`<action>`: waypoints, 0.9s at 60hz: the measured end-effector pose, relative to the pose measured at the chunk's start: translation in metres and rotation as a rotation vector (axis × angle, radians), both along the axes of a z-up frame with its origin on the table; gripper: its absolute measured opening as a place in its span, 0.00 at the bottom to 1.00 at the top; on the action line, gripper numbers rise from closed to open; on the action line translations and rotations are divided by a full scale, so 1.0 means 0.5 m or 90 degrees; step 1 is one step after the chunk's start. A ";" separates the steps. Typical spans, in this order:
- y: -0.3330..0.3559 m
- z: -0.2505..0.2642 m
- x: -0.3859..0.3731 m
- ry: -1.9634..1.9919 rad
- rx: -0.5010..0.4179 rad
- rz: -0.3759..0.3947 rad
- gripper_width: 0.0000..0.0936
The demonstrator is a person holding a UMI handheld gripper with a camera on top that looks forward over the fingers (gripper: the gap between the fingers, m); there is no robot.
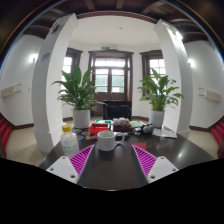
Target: Pour water
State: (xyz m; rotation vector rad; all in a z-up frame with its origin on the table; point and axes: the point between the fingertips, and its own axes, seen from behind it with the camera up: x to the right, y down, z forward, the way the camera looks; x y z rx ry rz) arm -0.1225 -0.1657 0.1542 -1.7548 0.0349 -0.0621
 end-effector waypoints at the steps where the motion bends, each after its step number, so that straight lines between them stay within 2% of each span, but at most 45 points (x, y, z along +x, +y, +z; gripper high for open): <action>1: 0.000 -0.002 -0.006 0.003 -0.001 0.004 0.78; 7: 0.004 -0.048 -0.089 0.029 -0.004 0.036 0.78; 8: 0.004 -0.031 -0.073 0.034 -0.005 0.043 0.78; 12: 0.008 -0.084 -0.174 0.057 0.000 0.066 0.78; 24: 0.100 -0.118 -0.309 0.052 -0.021 0.135 0.78; 35: 0.198 -0.147 -0.333 0.029 -0.032 0.133 0.78; 51: 0.285 -0.138 -0.375 0.069 0.000 0.148 0.78; 54: 0.299 -0.139 -0.373 0.078 0.004 0.139 0.75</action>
